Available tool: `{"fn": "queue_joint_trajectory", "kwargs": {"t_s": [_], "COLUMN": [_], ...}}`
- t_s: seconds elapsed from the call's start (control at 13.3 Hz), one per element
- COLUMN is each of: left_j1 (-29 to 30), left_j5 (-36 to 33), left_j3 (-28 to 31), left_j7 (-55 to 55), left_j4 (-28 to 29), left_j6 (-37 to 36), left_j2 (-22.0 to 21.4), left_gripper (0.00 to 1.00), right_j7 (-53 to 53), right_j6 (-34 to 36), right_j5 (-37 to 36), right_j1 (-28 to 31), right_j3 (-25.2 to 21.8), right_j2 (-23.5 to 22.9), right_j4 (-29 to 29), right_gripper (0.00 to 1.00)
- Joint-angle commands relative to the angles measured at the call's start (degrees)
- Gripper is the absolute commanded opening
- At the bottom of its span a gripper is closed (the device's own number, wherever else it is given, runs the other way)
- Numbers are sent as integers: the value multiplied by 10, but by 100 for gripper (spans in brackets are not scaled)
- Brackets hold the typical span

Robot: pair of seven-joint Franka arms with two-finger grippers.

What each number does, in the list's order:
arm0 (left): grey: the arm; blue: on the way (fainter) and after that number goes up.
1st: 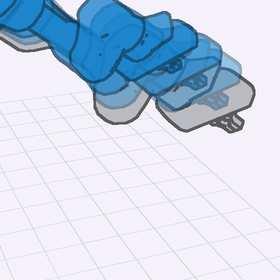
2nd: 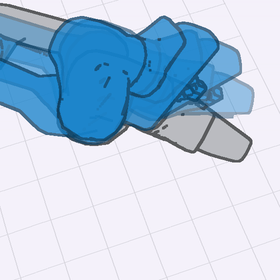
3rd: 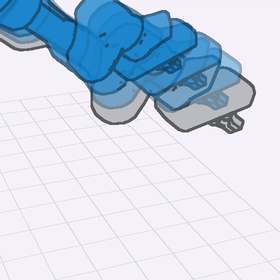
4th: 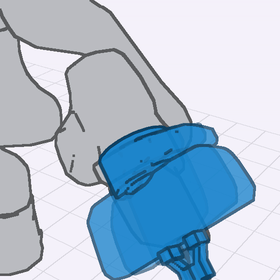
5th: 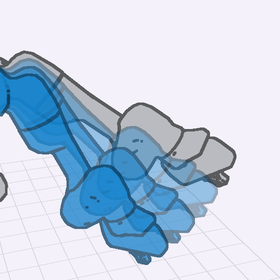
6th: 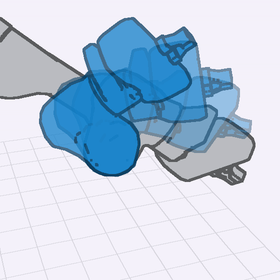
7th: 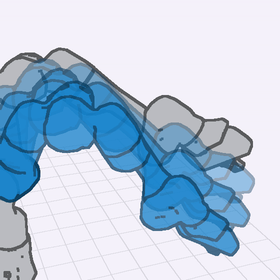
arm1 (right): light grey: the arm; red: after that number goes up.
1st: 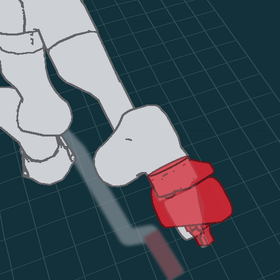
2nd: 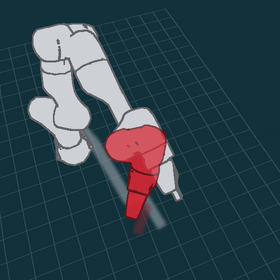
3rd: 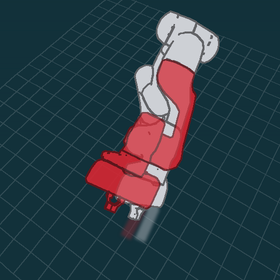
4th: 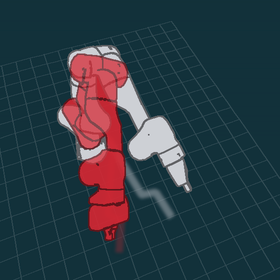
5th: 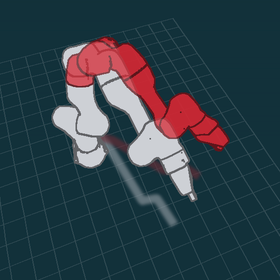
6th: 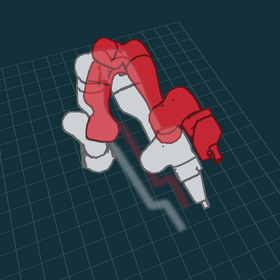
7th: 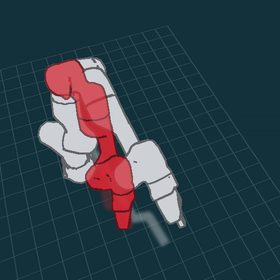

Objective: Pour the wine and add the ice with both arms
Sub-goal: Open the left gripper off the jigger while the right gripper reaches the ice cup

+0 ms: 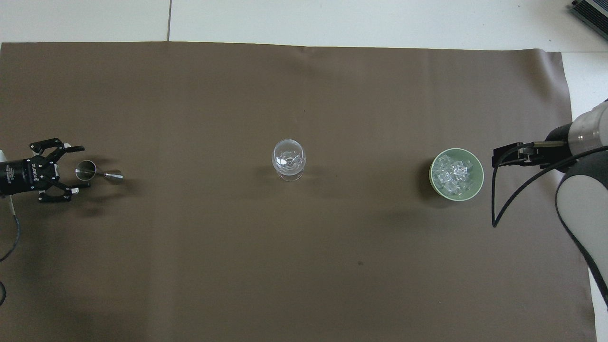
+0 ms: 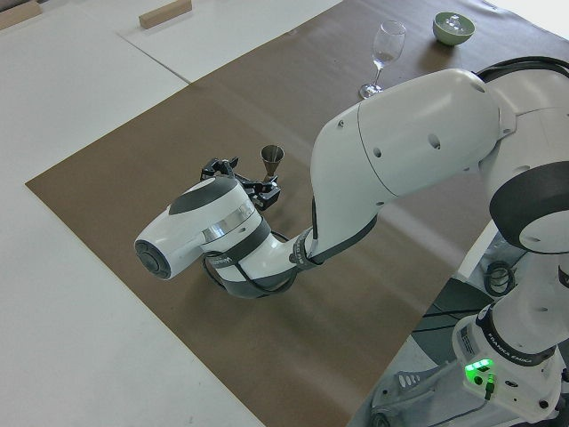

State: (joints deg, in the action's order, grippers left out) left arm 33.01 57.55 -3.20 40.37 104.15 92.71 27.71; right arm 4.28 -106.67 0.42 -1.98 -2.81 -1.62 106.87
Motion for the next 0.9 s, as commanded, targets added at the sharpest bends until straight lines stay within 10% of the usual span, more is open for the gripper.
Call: {"fn": "queue_joint_trajectory", "kwargs": {"t_s": [0.0, 0.82], "left_j1": [-4, -159], "left_j5": [-43, -293], "left_j3": [-3, -8], "left_j7": [-9, -6], "left_j4": [2, -154], "left_j6": [9, 24], "left_j2": [-43, -164], "left_gripper": [100, 100], "right_j7": [28, 121], "right_j6": [-86, -216], "right_j5": [10, -2], "right_j1": [-14, -17], "right_j3": [1, -1], "right_j2": [-6, -60], "right_j4": [49, 128], "right_gripper": [100, 100]}}
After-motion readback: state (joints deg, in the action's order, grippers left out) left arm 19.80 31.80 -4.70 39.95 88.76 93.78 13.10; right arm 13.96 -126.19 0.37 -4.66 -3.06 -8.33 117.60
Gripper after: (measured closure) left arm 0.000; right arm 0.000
